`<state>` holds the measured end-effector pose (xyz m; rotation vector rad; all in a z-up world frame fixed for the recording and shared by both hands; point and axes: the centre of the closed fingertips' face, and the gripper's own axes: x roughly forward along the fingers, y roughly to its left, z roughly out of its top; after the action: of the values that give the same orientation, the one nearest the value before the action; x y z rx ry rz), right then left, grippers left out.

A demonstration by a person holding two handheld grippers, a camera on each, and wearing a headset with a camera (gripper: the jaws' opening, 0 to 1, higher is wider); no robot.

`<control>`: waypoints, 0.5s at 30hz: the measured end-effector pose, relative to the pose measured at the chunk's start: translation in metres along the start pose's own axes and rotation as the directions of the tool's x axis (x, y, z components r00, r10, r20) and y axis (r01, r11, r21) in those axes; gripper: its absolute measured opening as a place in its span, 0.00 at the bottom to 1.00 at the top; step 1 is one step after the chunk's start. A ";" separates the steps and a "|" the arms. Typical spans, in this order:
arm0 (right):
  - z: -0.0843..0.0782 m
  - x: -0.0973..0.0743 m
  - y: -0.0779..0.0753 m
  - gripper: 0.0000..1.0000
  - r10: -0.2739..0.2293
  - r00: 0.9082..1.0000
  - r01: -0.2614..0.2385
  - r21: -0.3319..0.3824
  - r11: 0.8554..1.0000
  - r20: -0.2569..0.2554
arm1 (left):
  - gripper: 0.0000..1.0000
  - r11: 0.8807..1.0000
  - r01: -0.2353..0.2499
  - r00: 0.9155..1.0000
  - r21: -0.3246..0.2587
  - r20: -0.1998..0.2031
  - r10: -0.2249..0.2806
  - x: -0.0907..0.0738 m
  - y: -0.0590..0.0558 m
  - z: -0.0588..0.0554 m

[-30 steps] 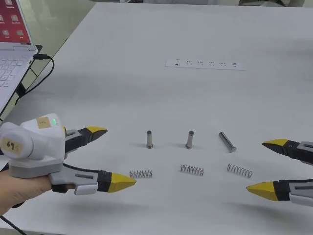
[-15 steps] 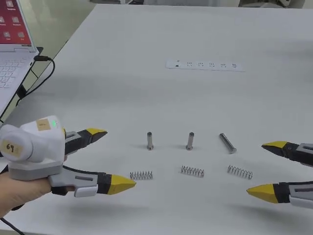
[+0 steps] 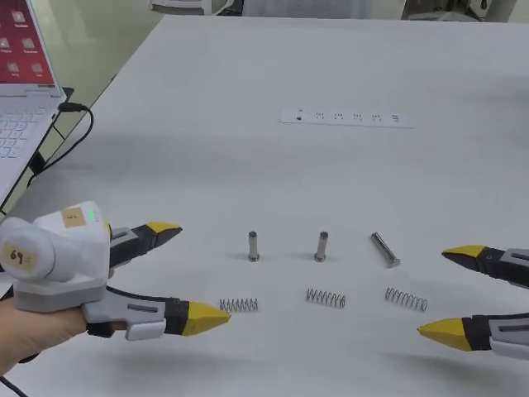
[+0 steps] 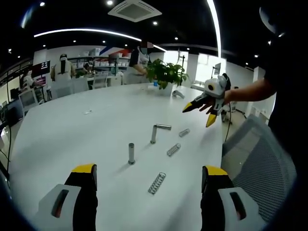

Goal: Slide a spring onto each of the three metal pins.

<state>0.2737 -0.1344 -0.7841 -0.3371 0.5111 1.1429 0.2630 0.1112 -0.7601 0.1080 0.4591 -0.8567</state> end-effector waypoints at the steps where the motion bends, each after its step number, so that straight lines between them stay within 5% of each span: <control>1: 0.000 0.000 0.000 0.70 0.000 1.000 0.000 -0.001 1.000 0.001 | 0.87 1.000 0.000 1.000 0.001 -0.001 0.000 0.000 0.000 0.000; 15: 0.002 -0.002 0.003 0.71 0.001 1.000 -0.001 -0.016 1.000 0.001 | 0.86 1.000 -0.003 1.000 -0.004 -0.002 0.003 -0.002 0.000 -0.003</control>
<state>0.2711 -0.1335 -0.7816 -0.3505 0.5014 1.1491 0.2611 0.1133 -0.7616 0.1059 0.4629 -0.8525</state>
